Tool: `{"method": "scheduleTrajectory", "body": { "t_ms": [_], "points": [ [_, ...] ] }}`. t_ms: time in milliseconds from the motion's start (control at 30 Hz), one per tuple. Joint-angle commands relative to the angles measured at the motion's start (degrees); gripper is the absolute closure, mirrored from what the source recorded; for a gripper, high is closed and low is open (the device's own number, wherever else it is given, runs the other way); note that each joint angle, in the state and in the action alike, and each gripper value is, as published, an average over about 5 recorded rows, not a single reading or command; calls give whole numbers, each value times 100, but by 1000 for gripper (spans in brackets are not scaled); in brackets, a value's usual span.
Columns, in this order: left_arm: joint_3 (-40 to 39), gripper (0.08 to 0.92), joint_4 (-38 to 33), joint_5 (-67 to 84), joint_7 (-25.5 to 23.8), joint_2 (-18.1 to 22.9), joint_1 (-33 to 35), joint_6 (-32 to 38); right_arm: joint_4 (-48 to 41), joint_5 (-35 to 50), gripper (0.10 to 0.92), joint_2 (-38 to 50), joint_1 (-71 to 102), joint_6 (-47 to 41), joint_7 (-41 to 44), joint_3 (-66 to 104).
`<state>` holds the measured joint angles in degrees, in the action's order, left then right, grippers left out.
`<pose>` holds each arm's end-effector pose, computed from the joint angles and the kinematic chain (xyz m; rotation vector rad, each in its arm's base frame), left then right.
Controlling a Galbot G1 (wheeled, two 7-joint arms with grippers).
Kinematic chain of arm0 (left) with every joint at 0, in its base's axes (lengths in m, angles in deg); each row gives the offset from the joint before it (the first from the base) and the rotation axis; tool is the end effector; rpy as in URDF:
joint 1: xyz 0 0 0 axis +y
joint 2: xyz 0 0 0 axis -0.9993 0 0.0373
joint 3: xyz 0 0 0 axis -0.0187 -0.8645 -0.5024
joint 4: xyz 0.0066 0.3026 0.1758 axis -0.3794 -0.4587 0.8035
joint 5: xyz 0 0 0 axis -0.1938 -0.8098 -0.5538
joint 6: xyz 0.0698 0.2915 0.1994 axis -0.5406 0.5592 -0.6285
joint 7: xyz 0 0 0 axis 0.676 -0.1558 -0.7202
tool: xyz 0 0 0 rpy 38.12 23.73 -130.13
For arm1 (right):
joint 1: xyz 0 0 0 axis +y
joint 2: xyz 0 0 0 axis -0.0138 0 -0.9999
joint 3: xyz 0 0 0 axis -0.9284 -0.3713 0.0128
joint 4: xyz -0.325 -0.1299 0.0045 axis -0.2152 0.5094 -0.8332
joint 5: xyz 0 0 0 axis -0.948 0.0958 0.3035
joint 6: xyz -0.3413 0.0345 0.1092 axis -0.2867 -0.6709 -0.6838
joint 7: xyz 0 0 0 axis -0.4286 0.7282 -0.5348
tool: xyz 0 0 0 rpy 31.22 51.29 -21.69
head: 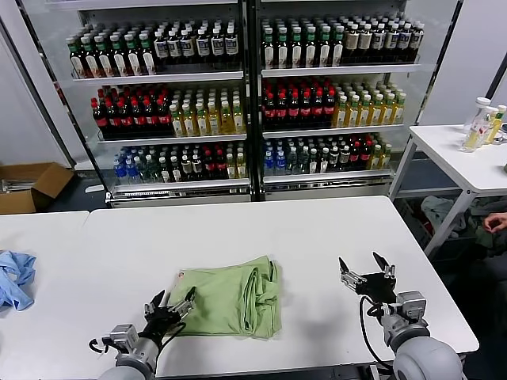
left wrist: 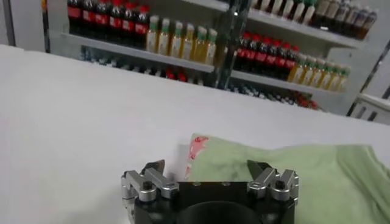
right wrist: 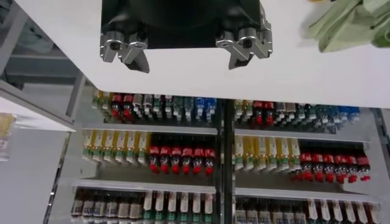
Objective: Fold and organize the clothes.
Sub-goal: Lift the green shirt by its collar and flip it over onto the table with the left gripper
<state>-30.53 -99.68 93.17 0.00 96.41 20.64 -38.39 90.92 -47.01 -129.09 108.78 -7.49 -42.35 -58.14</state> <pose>0.2238 0.0557 -0.3320 -0.1150 -2.7005 0.3151 0.2384 -0.0688 -0.2319 0.1355 -2.8549 0.1227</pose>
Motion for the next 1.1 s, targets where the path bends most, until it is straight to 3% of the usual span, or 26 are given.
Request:
{"method": "scheduleTrajectory", "body": {
  "t_ms": [33,200,933,1100],
  "points": [
    [-54,177,3,552,-108,-72,-75,-570,27,0,203,6,64,-5,1,68],
    [40,222,-161,1264,-271,-33,-64,-768,36,3,203,13,58,-9,-3,80],
    [435,852,341,3224,-460,269,-378,-632,31,41,203,40,28,-52,-19,66],
    [663,904,112,3386,-509,331,-283,-606,32,74,203,49,22,-52,-21,86]
  ]
}}
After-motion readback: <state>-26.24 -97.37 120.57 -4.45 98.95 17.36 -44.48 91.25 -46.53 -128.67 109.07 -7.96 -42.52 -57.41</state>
